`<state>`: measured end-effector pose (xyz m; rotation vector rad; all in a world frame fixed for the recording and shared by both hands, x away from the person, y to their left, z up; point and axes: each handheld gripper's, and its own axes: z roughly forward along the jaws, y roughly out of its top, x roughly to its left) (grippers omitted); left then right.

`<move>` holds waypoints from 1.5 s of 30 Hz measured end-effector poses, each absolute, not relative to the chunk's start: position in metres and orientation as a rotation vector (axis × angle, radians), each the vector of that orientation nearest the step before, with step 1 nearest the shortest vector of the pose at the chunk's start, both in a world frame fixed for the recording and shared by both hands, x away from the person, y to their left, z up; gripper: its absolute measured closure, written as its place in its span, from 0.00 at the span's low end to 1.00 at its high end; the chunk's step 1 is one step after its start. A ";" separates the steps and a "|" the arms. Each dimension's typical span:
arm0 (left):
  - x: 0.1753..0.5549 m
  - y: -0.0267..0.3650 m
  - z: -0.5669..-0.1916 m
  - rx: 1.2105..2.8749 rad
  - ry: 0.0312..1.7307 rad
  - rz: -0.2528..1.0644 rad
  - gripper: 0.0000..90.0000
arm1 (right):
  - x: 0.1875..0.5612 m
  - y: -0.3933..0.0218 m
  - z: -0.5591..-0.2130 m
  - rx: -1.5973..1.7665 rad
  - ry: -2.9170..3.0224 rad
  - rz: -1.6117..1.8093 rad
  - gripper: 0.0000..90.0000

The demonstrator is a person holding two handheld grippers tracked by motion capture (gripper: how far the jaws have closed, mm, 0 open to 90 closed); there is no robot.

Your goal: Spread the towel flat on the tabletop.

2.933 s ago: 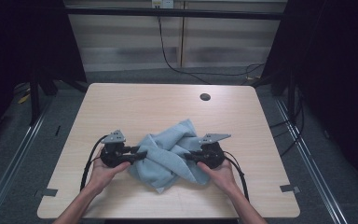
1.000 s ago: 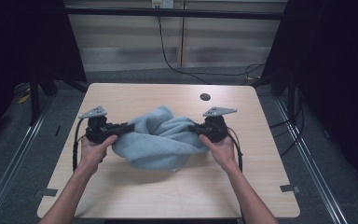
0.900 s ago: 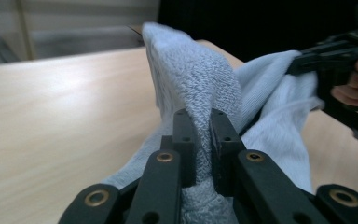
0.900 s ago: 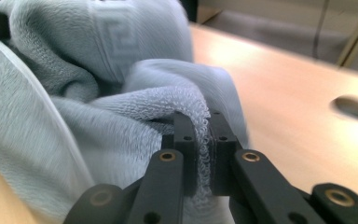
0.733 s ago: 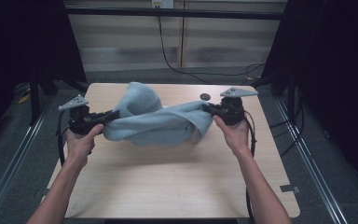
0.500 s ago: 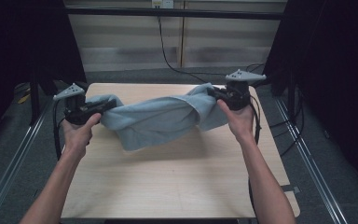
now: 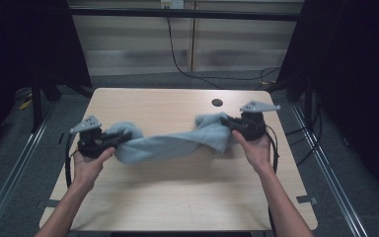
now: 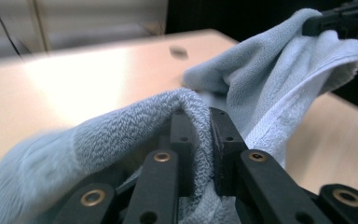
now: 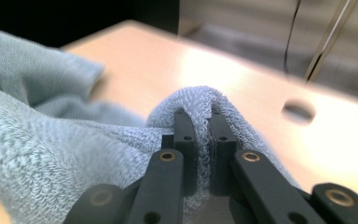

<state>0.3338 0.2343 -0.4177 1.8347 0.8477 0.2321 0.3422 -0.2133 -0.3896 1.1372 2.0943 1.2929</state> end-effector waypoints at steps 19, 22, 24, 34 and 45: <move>0.303 0.247 -0.452 1.843 0.888 0.099 0.51 | 0.295 -0.220 -0.451 1.209 2.209 1.375 0.58; 0.308 0.246 -0.443 1.826 0.881 0.112 0.46 | 0.281 -0.231 -0.441 1.200 2.177 1.383 0.54; 0.309 0.245 -0.440 1.821 0.879 0.118 0.46 | 0.271 -0.241 -0.439 1.210 2.159 1.375 0.54; 0.293 0.260 -0.456 1.927 0.887 0.116 0.42 | 0.261 -0.251 -0.486 1.300 2.302 1.242 0.65; 0.312 0.284 -0.454 1.837 0.962 0.211 0.40 | 0.298 -0.219 -0.497 1.265 2.326 1.130 0.48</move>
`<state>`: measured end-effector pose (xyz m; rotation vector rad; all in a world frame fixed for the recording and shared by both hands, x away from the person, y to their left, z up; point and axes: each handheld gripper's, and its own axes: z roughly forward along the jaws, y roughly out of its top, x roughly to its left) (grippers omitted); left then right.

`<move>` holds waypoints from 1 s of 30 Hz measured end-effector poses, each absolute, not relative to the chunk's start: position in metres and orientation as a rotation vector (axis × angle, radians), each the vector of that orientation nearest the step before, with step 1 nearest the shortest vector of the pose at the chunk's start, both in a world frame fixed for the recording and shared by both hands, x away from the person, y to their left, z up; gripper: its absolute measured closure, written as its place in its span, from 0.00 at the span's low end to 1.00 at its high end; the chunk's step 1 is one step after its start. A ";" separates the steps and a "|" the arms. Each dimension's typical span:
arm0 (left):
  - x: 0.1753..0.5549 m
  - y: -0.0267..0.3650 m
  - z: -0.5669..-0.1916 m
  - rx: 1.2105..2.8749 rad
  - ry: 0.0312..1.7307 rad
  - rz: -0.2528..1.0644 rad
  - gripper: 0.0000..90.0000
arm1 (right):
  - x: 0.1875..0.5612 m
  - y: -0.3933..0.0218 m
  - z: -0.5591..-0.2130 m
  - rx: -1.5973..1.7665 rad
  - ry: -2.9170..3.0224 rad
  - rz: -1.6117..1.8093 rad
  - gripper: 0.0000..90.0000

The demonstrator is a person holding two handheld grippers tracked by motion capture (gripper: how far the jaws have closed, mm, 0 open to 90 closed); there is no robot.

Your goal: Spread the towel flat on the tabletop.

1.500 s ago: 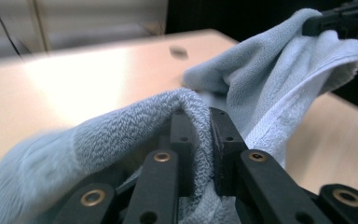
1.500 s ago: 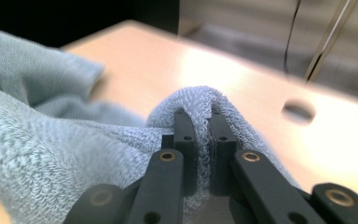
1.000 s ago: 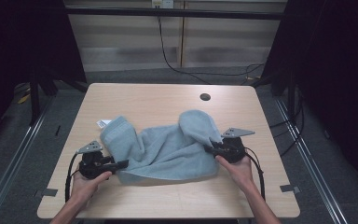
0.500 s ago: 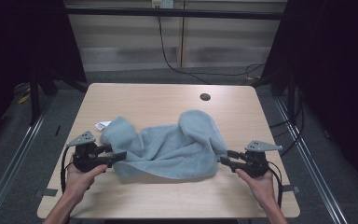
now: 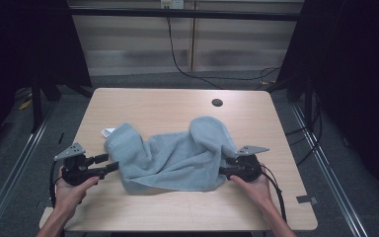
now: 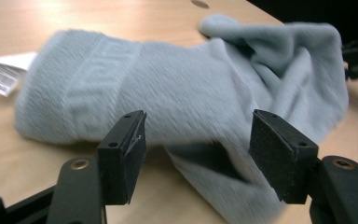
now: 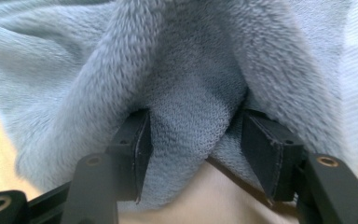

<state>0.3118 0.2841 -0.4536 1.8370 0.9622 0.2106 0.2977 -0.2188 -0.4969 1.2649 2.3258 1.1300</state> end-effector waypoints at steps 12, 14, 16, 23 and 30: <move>0.325 0.255 -0.494 2.075 0.920 0.171 0.80 | 0.291 -0.245 -0.461 1.282 2.153 1.109 0.94; 0.314 0.253 -0.494 2.070 0.891 0.112 0.79 | 0.295 -0.265 -0.445 1.314 2.061 1.117 0.94; 0.299 0.245 -0.496 2.086 0.842 0.060 0.75 | 0.303 -0.280 -0.432 1.344 1.989 1.127 0.94; 0.272 0.221 -0.487 2.074 0.729 -0.060 0.63 | 0.342 -0.309 -0.413 1.411 1.830 1.085 0.93; 0.282 0.235 -0.467 1.977 0.755 -0.018 0.58 | 0.328 -0.300 -0.419 1.384 1.884 1.168 0.61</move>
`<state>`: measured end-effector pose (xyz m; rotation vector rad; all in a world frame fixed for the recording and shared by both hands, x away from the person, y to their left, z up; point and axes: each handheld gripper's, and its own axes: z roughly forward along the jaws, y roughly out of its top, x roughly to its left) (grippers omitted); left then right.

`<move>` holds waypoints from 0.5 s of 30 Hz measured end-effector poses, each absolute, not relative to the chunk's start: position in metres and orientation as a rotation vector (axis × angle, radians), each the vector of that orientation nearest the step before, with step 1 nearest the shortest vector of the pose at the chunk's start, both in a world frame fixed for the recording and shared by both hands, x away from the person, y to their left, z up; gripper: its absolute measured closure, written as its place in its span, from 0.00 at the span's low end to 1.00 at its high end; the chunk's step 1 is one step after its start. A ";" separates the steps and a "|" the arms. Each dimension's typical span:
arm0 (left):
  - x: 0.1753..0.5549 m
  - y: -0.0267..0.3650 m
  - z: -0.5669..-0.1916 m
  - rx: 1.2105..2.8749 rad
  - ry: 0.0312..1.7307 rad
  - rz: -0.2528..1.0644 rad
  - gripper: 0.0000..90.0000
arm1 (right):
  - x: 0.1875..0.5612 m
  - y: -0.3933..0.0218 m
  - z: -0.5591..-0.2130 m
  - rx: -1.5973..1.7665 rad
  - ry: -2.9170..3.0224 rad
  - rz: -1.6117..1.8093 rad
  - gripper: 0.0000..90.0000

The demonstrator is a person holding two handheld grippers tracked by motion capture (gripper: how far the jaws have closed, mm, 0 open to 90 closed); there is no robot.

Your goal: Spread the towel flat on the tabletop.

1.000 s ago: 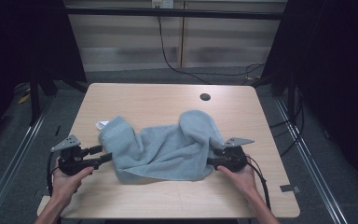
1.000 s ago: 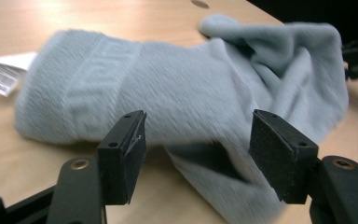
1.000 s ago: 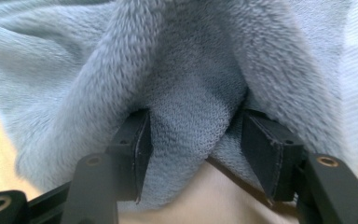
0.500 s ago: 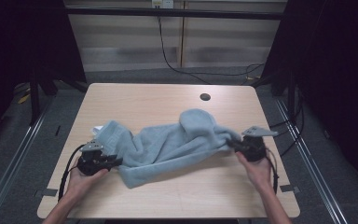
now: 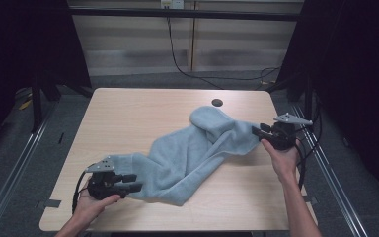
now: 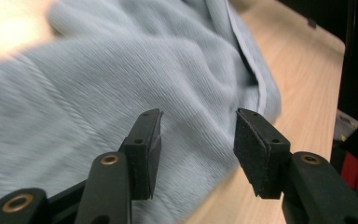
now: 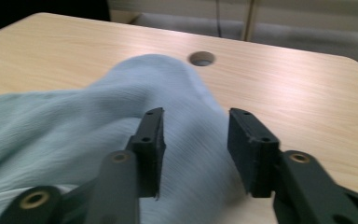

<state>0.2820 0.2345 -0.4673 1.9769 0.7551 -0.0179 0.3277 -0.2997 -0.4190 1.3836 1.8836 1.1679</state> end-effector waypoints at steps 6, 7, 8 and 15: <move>0.304 0.239 -0.449 1.937 0.769 0.096 0.58 | 0.299 -0.249 -0.435 1.272 2.098 1.280 0.59; 0.311 0.240 -0.448 1.936 0.784 0.119 0.57 | 0.295 -0.237 -0.440 1.244 2.143 1.289 0.59; 0.319 0.240 -0.448 1.931 0.802 0.129 0.56 | 0.292 -0.226 -0.444 1.222 2.188 1.290 0.59; 0.358 0.247 -0.473 1.950 0.926 0.159 0.46 | 0.282 -0.154 -0.472 1.083 2.432 1.342 0.52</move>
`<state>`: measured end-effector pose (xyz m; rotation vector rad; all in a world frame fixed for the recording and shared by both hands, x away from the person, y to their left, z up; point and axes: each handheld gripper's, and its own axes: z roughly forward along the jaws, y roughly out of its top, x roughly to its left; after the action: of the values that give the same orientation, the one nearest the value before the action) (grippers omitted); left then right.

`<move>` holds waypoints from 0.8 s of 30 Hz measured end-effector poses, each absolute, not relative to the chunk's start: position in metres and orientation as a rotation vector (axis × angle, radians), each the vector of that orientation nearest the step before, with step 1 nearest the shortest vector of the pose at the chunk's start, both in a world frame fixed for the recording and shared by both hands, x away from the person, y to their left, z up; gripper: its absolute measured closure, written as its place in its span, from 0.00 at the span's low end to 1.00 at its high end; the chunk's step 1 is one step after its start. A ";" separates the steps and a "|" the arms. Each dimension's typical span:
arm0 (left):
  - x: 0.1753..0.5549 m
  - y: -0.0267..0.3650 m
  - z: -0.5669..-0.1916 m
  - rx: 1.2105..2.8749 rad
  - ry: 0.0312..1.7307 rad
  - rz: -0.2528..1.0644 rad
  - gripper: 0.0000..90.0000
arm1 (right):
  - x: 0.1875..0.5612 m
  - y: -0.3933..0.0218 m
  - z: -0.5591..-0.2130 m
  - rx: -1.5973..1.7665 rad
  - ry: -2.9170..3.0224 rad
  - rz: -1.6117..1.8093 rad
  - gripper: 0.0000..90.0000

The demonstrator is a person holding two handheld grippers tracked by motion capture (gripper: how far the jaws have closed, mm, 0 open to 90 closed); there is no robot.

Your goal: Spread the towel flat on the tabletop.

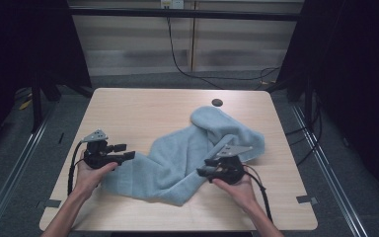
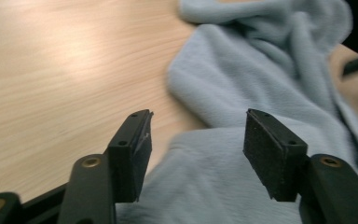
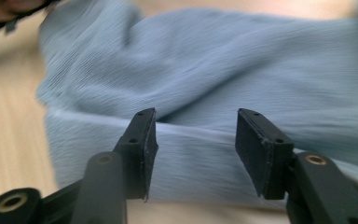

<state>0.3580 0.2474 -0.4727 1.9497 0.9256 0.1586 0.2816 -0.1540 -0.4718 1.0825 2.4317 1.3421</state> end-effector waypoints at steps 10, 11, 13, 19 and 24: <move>0.353 0.246 -0.494 2.142 0.885 0.146 0.83 | 0.272 -0.119 -0.501 0.960 2.563 1.198 0.62; 0.352 0.247 -0.493 2.143 0.874 0.144 0.86 | 0.271 -0.119 -0.502 0.945 2.544 1.176 0.76; 0.349 0.250 -0.490 2.124 0.872 0.133 0.91 | 0.274 -0.124 -0.499 0.974 2.532 1.182 0.98; 0.345 0.268 -0.471 1.980 0.878 0.118 0.94 | 0.283 -0.163 -0.475 1.081 2.361 1.280 1.00; 0.346 0.265 -0.469 1.964 0.874 0.117 0.94 | 0.275 -0.154 -0.469 1.015 2.417 1.422 0.76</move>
<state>0.3456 0.2648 -0.4692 1.9643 0.8742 0.1166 0.2748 -0.1540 -0.4691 1.0149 2.4168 1.4216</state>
